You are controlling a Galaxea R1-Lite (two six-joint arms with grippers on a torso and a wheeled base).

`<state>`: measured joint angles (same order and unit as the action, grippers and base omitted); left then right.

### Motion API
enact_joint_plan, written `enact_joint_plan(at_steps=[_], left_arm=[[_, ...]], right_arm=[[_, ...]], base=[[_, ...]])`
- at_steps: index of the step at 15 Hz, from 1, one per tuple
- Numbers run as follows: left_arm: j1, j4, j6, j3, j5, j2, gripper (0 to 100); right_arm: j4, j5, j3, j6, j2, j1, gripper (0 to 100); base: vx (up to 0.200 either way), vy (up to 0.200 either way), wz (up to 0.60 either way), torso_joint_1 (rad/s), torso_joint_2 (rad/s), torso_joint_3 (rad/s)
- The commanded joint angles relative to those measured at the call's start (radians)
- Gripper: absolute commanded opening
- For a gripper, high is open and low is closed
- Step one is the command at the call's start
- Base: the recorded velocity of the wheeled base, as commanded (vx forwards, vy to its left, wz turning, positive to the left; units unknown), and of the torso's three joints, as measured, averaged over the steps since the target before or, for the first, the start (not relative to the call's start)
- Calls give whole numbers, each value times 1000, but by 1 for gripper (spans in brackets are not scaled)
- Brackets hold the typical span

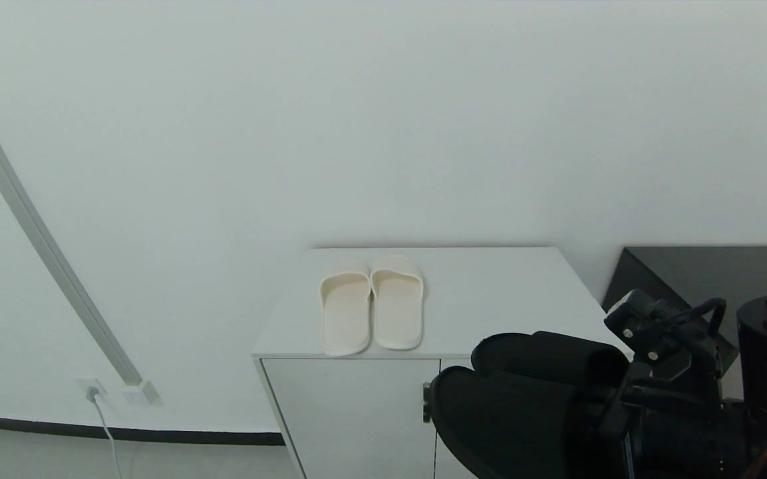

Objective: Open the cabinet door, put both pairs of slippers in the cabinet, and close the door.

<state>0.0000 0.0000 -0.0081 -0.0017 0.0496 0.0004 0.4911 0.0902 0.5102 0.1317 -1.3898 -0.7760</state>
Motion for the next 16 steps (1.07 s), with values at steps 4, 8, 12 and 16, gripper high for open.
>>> enact_joint_plan(at_steps=[4,8,12,16], left_arm=[[0,0,0,0,0,1,100],[0,0,0,0,0,0,100],[0,0,-1,0,0,1,100],[0,0,-1,0,0,1,100]], right_arm=[[0,-1,-9,-17,-2,-2,0],[0,0,-12,-17,-2,-2,0],[0,0,-12,-17,-2,-2,0],[0,0,-16,-17,-2,-5,0]], base=[[0,0,0,-166,380,210],[0,0,0,-206,459,260],[0,0,0,-232,547,322],[0,0,0,-210,531,317]])
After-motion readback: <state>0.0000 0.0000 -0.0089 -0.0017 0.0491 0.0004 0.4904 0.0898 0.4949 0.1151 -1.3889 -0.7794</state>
